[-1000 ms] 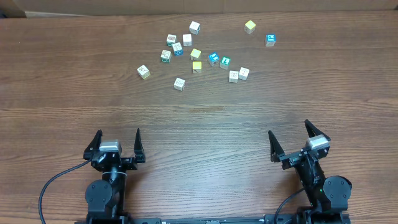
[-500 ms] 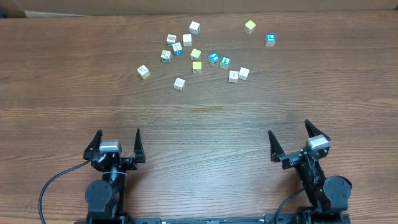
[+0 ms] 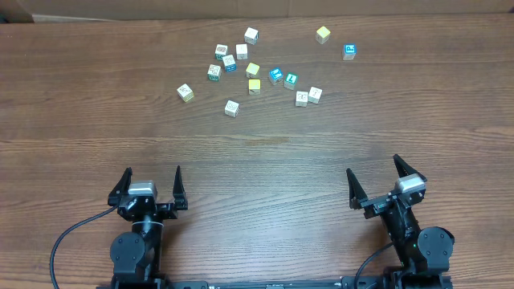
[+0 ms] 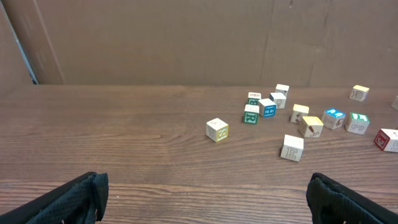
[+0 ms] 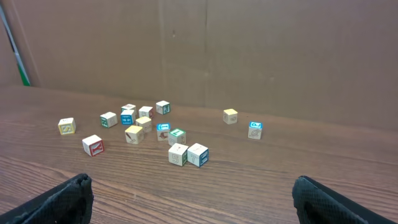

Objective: Form a circle

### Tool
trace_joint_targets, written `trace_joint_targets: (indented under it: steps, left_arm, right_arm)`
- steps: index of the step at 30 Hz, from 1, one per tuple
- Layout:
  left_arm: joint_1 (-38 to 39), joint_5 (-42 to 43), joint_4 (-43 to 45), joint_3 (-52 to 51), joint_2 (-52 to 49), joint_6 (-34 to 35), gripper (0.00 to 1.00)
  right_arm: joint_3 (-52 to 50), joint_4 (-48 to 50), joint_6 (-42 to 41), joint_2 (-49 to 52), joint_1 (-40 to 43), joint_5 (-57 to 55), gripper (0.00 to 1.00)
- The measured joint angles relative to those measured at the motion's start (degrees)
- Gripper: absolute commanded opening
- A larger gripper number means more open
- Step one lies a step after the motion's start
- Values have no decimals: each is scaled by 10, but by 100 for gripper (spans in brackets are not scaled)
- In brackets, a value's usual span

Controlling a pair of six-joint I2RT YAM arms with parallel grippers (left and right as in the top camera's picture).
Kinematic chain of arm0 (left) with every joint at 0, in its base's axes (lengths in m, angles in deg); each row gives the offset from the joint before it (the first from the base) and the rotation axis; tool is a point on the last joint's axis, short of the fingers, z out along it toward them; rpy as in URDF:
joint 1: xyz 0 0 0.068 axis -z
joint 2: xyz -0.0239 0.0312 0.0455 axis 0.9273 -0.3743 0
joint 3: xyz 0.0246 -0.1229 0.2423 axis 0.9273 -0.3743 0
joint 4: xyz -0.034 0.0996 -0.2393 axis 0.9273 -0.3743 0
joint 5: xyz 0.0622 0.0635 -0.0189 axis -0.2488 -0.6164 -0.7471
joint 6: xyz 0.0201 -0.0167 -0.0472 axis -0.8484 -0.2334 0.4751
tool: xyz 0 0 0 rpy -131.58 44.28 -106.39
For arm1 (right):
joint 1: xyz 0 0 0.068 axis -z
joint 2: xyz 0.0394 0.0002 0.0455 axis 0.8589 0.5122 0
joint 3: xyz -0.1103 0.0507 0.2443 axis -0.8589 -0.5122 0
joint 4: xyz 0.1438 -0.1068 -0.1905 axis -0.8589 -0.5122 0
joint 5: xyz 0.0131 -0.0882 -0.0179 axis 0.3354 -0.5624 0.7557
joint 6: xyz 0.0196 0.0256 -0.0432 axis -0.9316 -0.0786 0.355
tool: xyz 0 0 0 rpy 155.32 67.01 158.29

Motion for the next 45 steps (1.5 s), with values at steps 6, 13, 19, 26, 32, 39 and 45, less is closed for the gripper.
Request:
trace_joint_targets:
  steps: [6,13,19,26,32,39,45]
  left_arm:
    - [0,0,0,0,0,0,99]
    - [0,0,0,0,0,0,100]
    - [0,0,0,0,0,0,99]
    - [0,0,0,0,0,0,100]
    - [0,0,0,0,0,0,100]
    - [0,0,0,0,0,0,100]
    - [0,0,0,0,0,0,100]
  right_arm:
    - [0,0,0,0,0,0,100]
    - [0,0,0,0,0,0,100]
    - [0,0,0,0,0,0,100]
    - [0,0,0,0,0,0,100]
    - [0,0,0,0,0,0,100]
    - [0,0,0,0,0,0,100]
    - [0,0,-14,0,0,7,100]
